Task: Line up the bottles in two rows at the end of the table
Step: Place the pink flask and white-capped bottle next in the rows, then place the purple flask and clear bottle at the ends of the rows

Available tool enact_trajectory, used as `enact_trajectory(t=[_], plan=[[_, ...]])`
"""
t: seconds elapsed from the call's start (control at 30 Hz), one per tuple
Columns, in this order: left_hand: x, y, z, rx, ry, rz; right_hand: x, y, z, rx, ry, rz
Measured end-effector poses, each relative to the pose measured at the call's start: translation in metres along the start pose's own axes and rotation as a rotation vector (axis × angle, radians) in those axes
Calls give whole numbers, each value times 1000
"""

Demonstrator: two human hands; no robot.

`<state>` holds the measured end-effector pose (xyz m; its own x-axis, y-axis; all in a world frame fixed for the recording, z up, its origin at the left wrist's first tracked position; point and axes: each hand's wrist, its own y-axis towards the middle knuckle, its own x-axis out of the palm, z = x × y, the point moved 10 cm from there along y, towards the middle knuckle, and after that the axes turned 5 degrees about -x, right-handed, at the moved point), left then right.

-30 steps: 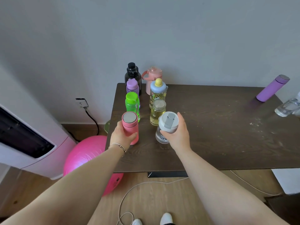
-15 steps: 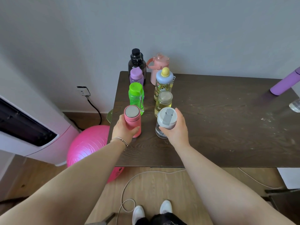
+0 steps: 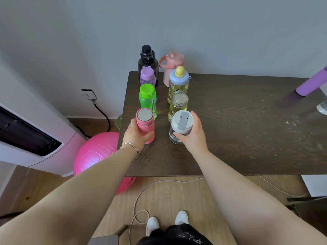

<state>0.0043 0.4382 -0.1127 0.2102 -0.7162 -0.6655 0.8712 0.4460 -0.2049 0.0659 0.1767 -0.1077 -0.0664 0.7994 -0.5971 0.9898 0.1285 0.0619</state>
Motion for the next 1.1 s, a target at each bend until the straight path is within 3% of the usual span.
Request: enact_trajectory(t=[0.3, 0.47, 0.67, 0.93, 1.1], plan=[[-12, -7, 15, 61, 80, -25, -12, -2, -18, -110, -331, -98], [-7, -20, 14, 76, 394, -98, -27, -12, -20, -135, -583, -117], [-3, -43, 9, 132, 594, -73, -43, -37, -16, -221, -873, -182], [32, -89, 11, 202, 812, -107, -78, -68, 6, -230, -905, -204], [72, -131, 47, 310, 894, -93, -129, -92, 31, -225, -885, -196]])
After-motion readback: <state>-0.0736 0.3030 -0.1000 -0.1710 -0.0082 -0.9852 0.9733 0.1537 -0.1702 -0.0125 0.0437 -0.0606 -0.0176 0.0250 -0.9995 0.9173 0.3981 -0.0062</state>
